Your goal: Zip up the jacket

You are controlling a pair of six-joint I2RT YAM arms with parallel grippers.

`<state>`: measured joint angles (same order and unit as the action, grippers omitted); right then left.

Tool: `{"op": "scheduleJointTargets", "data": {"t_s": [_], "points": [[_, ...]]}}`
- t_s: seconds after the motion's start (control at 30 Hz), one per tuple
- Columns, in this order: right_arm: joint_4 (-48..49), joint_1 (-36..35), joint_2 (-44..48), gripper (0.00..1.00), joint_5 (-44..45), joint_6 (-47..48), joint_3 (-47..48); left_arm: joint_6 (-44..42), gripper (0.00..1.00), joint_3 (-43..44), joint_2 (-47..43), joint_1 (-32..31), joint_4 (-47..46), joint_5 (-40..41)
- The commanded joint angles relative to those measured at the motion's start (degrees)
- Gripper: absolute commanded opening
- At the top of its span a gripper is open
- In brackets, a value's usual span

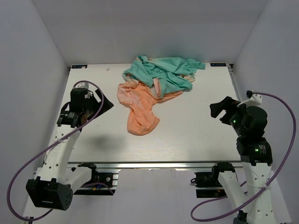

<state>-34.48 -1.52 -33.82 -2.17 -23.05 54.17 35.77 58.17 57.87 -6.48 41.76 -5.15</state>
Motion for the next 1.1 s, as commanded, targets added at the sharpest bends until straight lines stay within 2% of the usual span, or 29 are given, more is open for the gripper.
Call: {"op": "scheduleJointTargets", "data": {"t_s": [0.0, 0.2, 0.37, 0.4, 0.47, 0.57, 0.6, 0.73, 0.8, 0.83, 0.87, 0.93, 1.0, 1.07], "points": [[6.1, 0.1, 0.9, 0.89, -1.2, 0.5, -2.3, -0.9, 0.98, -1.1, 1.5, 0.0, -2.1, -1.3], [16.3, 0.1, -0.3, 0.89, -7.1, 1.5, -10.7, -2.0, 0.98, -5.1, 9.4, -0.2, -9.9, -12.5], [20.9, 0.0, -7.3, 0.89, -11.6, 0.5, -12.0, -0.3, 0.98, -5.2, 20.0, -5.1, -16.9, -14.0], [24.8, 0.0, -10.5, 0.89, -12.9, 0.6, -12.2, -0.3, 0.98, -3.0, 22.1, -6.5, -17.1, -13.7], [26.6, -0.1, -14.6, 0.89, -15.6, 0.1, -10.2, -0.4, 0.98, 0.2, 28.7, -10.6, -16.5, -11.7], [27.7, -3.9, -25.8, 0.89, -10.7, 1.9, -4.7, -1.4, 0.98, 7.1, 38.1, -14.2, -14.7, -10.5], [27.5, -6.7, -28.4, 0.89, -6.4, 2.6, -2.9, -1.3, 0.98, 9.9, 40.2, -14.5, -14.4, -10.4], [27.4, -13.3, -41.1, 0.89, 0.7, 5.6, 6.0, -1.1, 0.98, 16.4, 49.6, -14.7, -12.3, -10.4], [27.8, -16.8, -49.7, 0.89, 4.5, 7.2, 12.1, -0.5, 0.95, 18.0, 53.1, -14.7, -11.9, -10.1], [27.4, -17.6, -52.5, 0.89, 4.8, 7.5, 14.7, -0.3, 0.92, 19.2, 54.0, -14.7, -12.0, -9.9], [27.4, -18.6, -58.4, 0.89, 4.5, 7.5, 17.2, 0.5, 0.78, 19.9, 54.9, -14.7, -11.7, -9.4], [29.5, -19.0, -63.9, 0.89, 3.1, 7.2, 22.5, 1.5, 0.62, 22.1, 57.0, -14.7, -10.4, -8.3], [33.3, -19.7, -71.2, 0.89, 0.9, 6.2, 25.4, 1.8, 0.35, 24.4, 58.7, -14.6, -8.1, -7.9], [38.3, -20.4, -76.9, 0.89, -0.2, 5.7, 29.1, 1.9, 0.0, 27.1, 59.9, -14.6, -4.1, -5.7]]}}
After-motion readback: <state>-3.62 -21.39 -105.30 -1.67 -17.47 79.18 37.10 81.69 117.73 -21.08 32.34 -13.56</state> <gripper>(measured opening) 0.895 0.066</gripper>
